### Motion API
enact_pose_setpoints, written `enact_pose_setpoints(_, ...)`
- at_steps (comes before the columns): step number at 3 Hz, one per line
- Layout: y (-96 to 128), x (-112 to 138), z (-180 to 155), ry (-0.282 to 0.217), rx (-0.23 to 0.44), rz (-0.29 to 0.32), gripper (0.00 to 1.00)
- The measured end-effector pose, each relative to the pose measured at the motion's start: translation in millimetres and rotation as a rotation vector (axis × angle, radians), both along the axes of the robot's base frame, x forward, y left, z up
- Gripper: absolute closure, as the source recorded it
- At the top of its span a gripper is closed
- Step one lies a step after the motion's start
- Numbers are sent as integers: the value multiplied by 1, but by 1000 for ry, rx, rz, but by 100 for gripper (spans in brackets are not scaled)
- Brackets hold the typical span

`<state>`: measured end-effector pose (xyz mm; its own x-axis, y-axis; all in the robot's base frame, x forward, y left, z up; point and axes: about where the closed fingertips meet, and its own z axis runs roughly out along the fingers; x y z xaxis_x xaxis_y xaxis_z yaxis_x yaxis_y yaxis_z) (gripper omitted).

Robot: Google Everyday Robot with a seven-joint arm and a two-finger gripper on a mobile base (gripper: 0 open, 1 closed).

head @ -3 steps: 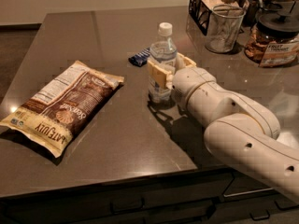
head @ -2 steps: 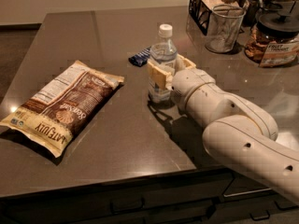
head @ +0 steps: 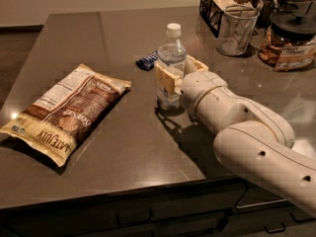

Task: Place blue plastic bottle upright

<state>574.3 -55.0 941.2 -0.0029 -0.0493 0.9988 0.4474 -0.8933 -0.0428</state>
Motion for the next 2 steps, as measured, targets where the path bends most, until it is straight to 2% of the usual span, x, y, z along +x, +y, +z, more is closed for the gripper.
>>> enact_pose_setpoints(1, 1, -1, 3, -5, -3, 1, 0)
enact_pose_setpoints(2, 1, -1, 3, -5, -3, 1, 0)
